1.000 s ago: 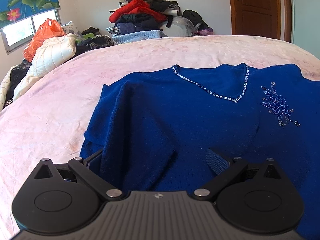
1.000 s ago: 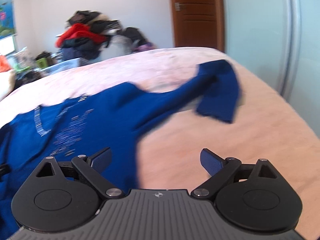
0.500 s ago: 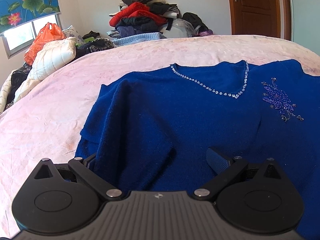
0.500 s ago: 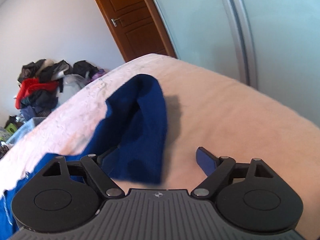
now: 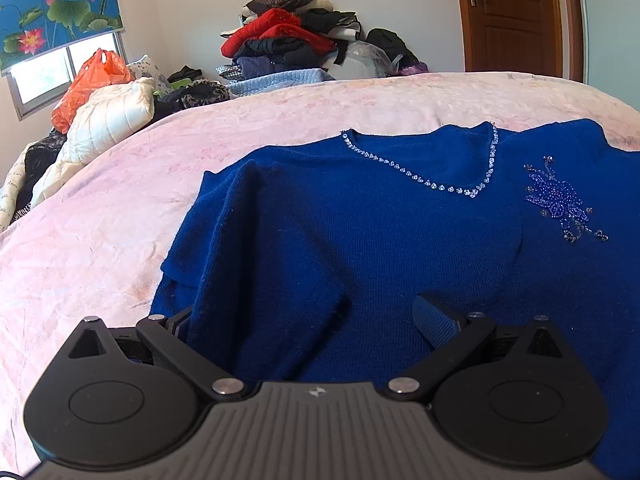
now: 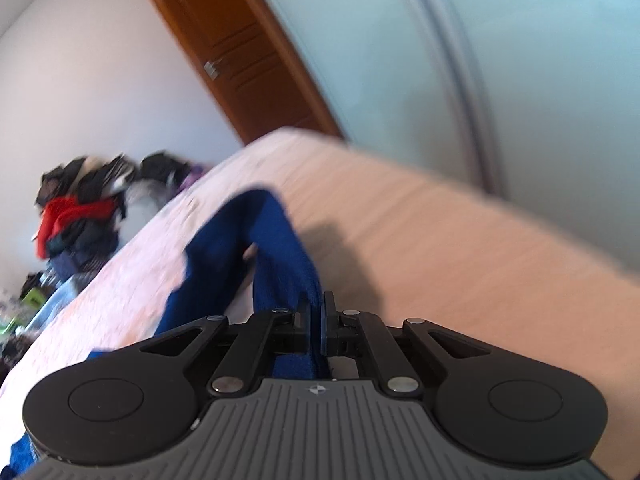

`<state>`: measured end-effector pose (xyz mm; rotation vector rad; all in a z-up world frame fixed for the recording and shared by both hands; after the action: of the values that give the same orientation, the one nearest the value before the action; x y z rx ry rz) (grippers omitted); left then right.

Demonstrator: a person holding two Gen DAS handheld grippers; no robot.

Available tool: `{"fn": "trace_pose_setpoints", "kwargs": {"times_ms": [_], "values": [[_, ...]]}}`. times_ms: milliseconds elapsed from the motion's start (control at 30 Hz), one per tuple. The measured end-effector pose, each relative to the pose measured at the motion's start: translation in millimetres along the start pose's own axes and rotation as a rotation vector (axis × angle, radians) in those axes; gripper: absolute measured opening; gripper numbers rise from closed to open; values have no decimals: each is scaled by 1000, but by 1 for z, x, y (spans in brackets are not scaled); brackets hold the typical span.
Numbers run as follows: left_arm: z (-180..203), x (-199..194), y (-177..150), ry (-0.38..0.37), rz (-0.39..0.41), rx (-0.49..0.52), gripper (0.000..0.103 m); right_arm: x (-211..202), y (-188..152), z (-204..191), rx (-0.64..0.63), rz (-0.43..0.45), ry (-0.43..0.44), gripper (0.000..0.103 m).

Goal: Fold small clothes

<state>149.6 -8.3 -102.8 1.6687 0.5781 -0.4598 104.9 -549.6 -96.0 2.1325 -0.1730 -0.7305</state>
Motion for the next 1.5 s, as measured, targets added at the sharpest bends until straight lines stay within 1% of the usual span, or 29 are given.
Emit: {"fn": "trace_pose_setpoints", "kwargs": {"times_ms": [167, 267, 367, 500, 567, 633, 667, 767, 800, 833, 900, 933, 967, 1000, 1067, 1100, 1133, 1167, 1200, 1267, 1300, 1333, 1400, 1433, 1500], "values": [[0, 0, 0, 3, 2, 3, 103, -58, 53, 43, -22, 145, -130, 6], [0, 0, 1, 6, 3, 7, 103, -85, 79, 61, -37, 193, -186, 6], [0, 0, 0, 7, 4, 7, 103, -103, 93, 63, -38, 204, -176, 6], [0, 0, 0, 7, 4, 7, 103, -118, 98, 40, -72, 180, -97, 6], [0, 0, 0, 8, 5, 8, 103, -125, 101, 25, -55, 152, -22, 6], [1, 0, 0, 8, 5, 9, 103, -132, 105, 16, -11, 109, 64, 6], [0, 0, 0, 9, 5, 9, 103, -134, 106, 11, -7, 88, 89, 6], [1, 0, 1, 7, 4, 6, 103, -149, 106, 0, -38, 56, 117, 6], [1, 0, 1, 6, 4, 5, 103, -154, 104, -3, -73, 48, 102, 6], [2, 0, 1, 6, 4, 6, 103, -159, 102, -3, -128, 45, 60, 6], [2, 0, 1, 9, 6, 9, 103, -165, 91, 1, -311, 25, -96, 6], [2, 0, 1, 10, 7, 10, 103, -162, 84, 8, -382, -3, -171, 6], [2, 0, 1, 10, 7, 11, 103, -156, 72, 17, -439, -60, -231, 8], [2, 0, 1, 10, 6, 10, 103, -150, 58, 29, -466, -130, -258, 8], [2, 0, 1, 10, 6, 11, 103, -138, 25, 50, -464, -295, -248, 7], [2, 0, 1, 11, 7, 11, 103, -135, 9, 56, -456, -359, -232, 8], [2, 1, 1, 12, 7, 12, 103, -133, -6, 59, -445, -420, -197, 8], [3, 1, 0, 12, 7, 13, 103, -133, -20, 54, -423, -469, -128, 8], [2, 1, 1, 12, 7, 13, 103, -135, -29, 44, -388, -494, -45, 8], [3, 1, 0, 12, 6, 13, 103, -141, -37, 21, -319, -513, 132, 8], [3, 1, 1, 11, 4, 14, 103, -145, -36, 7, -278, -505, 229, 8], [3, 1, 1, 11, 4, 15, 103, -146, -30, -6, -237, -491, 303, 8], [5, 0, 1, 15, 6, 21, 103, -154, -10, -31, -160, -436, 439, 8], [5, 0, 1, 15, 7, 22, 103, -155, 4, -42, -112, -398, 499, 8], [5, 0, 1, 13, 7, 21, 103, -160, 34, -63, -18, -302, 585, 8]]}}
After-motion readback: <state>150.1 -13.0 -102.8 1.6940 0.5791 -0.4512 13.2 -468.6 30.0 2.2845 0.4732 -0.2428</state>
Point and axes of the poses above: each gripper's, at about its wrist camera, not at the fingertips, and x roughly the way its jaws point, z to its right, y to its top, the point moved 8 cm from there along x, roughly the way its jaws point, and after that the axes turned 1 degree about -x, right-handed, at the moved point
